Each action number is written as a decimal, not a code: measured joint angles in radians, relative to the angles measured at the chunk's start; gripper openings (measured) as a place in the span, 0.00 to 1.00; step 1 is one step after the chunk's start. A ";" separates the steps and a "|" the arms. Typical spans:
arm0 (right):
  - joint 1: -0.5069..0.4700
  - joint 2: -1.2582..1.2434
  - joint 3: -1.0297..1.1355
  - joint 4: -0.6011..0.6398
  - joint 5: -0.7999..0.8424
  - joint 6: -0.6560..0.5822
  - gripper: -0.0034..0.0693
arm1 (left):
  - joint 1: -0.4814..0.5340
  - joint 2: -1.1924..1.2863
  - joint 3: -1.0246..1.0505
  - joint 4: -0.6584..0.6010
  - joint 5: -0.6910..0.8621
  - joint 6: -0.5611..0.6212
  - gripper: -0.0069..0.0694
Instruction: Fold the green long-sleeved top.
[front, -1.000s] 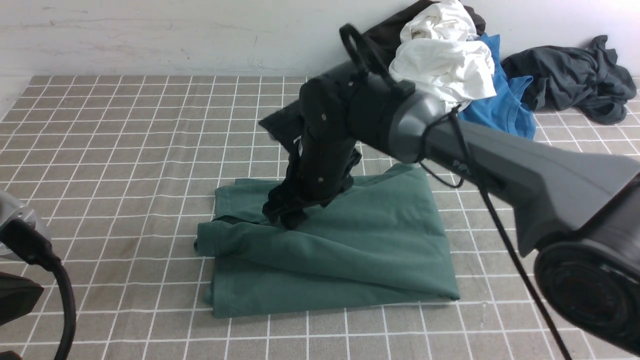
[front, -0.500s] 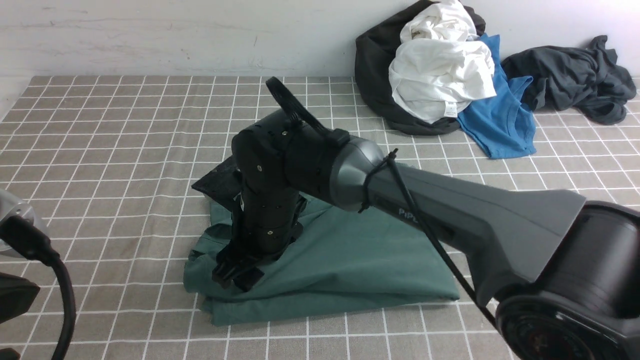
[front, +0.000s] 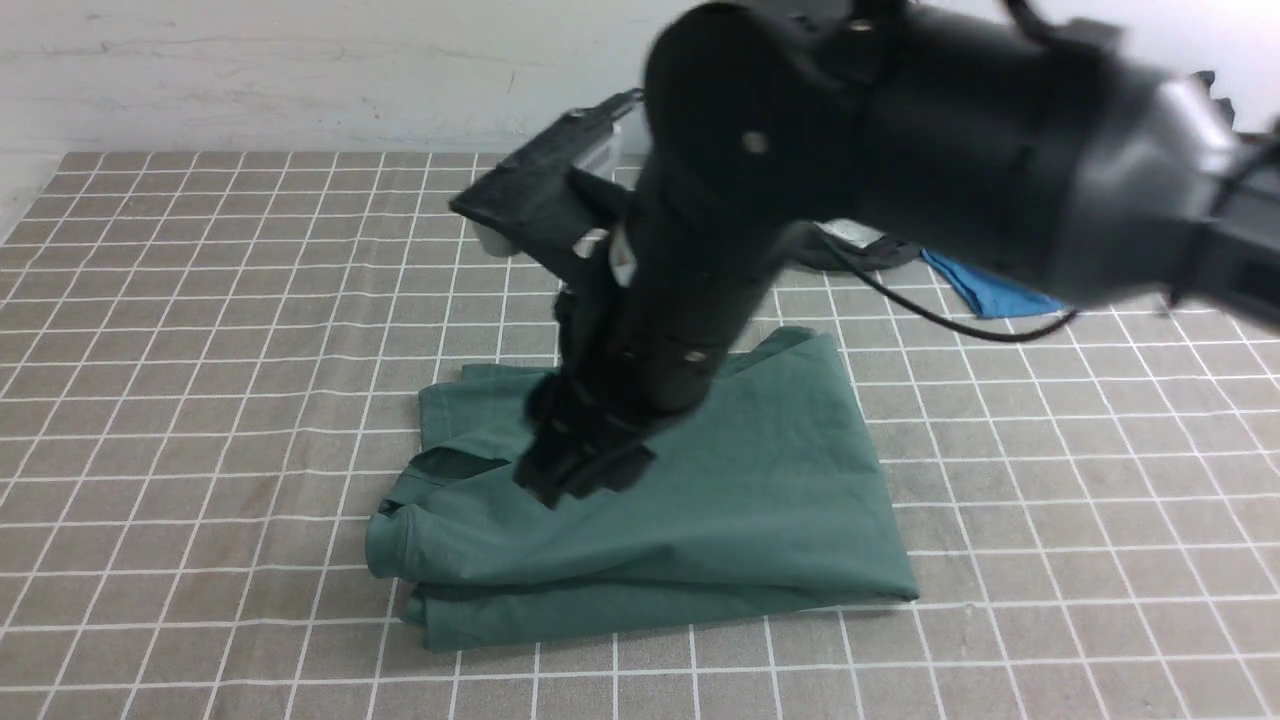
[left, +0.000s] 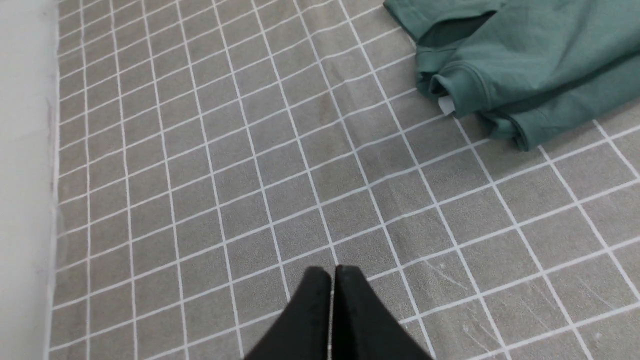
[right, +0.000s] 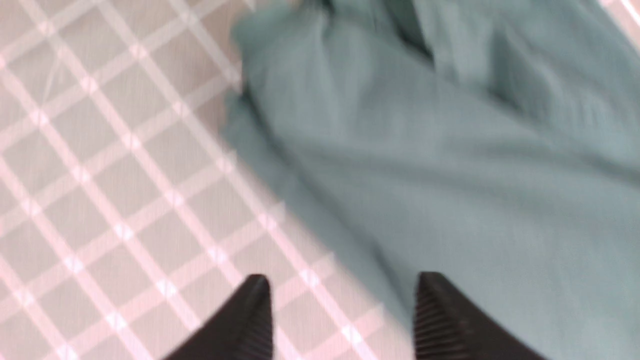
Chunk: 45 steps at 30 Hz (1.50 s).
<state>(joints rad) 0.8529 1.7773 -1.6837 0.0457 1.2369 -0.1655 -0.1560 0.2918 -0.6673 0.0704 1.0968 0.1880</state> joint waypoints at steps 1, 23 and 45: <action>0.000 -0.053 0.062 -0.010 0.000 0.008 0.43 | 0.000 -0.044 0.039 -0.001 -0.019 -0.011 0.08; 0.000 -1.142 0.933 -0.108 -0.679 0.133 0.03 | 0.000 -0.287 0.237 -0.040 -0.265 -0.058 0.08; 0.000 -1.237 0.981 -0.113 -0.684 0.153 0.03 | 0.000 -0.287 0.237 -0.040 -0.265 -0.059 0.08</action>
<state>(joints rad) 0.8529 0.5399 -0.7027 -0.0670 0.5530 -0.0125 -0.1560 0.0048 -0.4303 0.0302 0.8318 0.1295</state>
